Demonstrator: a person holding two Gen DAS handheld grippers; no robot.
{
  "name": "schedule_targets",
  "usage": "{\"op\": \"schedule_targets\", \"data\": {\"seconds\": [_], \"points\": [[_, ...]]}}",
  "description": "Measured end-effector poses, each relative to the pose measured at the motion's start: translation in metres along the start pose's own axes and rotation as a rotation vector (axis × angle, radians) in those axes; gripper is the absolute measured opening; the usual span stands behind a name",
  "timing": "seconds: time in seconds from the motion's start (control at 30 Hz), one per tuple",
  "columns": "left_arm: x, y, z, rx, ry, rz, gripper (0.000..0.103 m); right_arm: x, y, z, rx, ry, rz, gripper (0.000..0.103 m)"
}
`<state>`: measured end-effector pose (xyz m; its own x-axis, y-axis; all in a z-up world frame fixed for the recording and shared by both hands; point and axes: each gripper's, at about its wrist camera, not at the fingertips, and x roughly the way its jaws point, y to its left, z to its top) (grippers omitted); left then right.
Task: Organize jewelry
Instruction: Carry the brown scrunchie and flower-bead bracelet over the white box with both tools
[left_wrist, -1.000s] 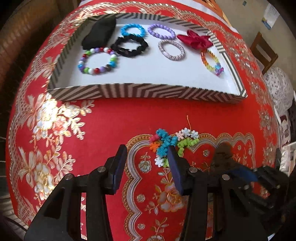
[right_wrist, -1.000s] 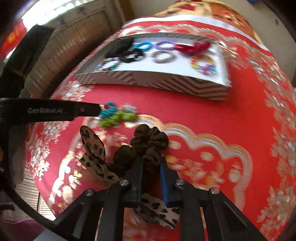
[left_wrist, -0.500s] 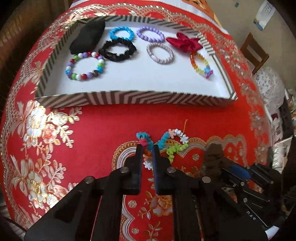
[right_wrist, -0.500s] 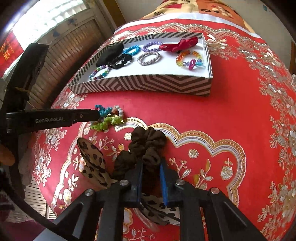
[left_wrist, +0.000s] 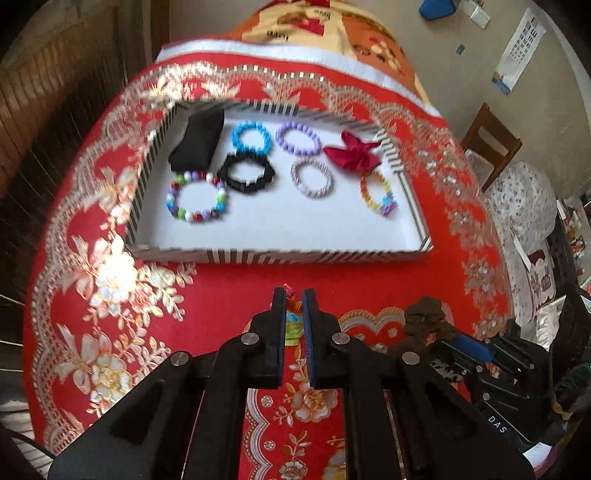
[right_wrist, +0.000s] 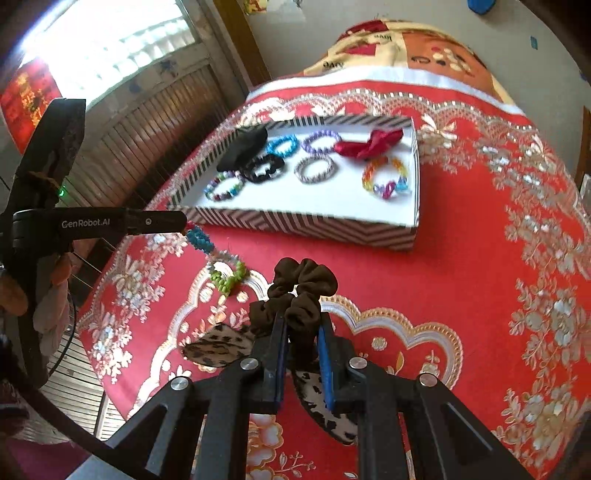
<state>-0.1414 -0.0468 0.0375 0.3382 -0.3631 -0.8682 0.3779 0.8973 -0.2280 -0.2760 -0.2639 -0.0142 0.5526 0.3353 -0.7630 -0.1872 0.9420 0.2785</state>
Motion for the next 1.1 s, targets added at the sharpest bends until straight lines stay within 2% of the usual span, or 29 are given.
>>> {"op": "schedule_targets", "data": {"seconds": [0.23, 0.5, 0.8, 1.1], "points": [[-0.028, -0.012, 0.015, 0.024, -0.076, 0.006, 0.007, -0.025, 0.005, 0.018, -0.021, -0.062, -0.006, 0.014], [-0.043, -0.023, 0.035, 0.049, -0.131, 0.018, 0.007, -0.047, 0.004, 0.043, -0.038, -0.125, -0.021, 0.014], [-0.037, -0.027, 0.054, 0.058, -0.15, 0.031, 0.007, -0.056, -0.003, 0.073, -0.03, -0.17, -0.035, 0.014], [-0.019, -0.023, 0.071, 0.052, -0.133, 0.062, 0.007, -0.039, -0.018, 0.098, 0.008, -0.174, -0.02, 0.014]]}}
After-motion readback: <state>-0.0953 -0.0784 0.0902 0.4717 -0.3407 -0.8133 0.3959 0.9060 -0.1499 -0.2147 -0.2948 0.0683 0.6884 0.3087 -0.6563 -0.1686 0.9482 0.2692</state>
